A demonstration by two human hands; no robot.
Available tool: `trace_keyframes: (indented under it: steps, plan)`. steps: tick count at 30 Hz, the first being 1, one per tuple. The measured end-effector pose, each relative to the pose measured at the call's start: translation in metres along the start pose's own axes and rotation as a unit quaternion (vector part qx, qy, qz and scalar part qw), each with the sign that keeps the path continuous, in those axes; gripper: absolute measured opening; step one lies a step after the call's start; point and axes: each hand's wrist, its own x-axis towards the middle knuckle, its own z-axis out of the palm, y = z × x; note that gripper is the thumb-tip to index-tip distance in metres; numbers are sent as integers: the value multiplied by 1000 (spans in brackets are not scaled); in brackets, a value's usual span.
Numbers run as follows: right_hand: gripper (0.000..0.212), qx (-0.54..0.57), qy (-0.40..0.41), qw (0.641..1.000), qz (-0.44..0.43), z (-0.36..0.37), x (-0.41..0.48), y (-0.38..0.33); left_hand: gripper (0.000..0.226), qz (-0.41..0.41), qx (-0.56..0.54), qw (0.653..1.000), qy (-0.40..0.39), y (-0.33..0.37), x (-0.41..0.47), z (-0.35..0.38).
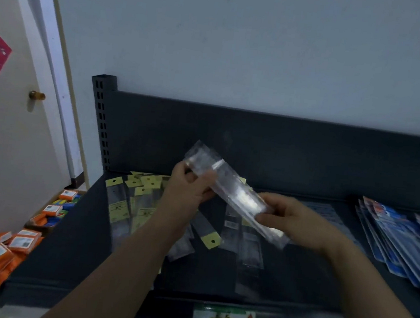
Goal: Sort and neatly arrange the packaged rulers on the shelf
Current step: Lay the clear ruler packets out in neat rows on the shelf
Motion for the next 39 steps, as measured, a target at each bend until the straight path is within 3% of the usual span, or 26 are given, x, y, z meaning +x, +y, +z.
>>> trace_keyframes:
  steps: [4,7,12,19,24,27,36,39]
  plan:
    - [26,-112,-13,993,36,-59,-33,26,56,40,110,993,32,-13,-4,43]
    - [37,-222,-34,972,76,-92,-48,46,50,64,276,958,-28,-27,-4,80]
    - [37,-314,-73,938,129,-114,-48,86,44,80,489,857,-143,-60,-3,136]
    - [55,-362,8,929,75,-98,-55,129,38,97,691,702,-143,-99,-14,151]
    - [64,-349,-63,930,101,-87,-81,145,50,59,761,621,-176,-107,-34,150]
    - [64,-327,-90,935,101,-90,-95,147,51,37,755,633,-170,-107,-42,148]
    - [58,-289,-87,950,74,-97,-119,145,47,44,685,722,-91,-109,-51,151]
    - [58,-254,-81,960,79,-99,-123,146,42,65,678,725,-107,-105,-54,155]
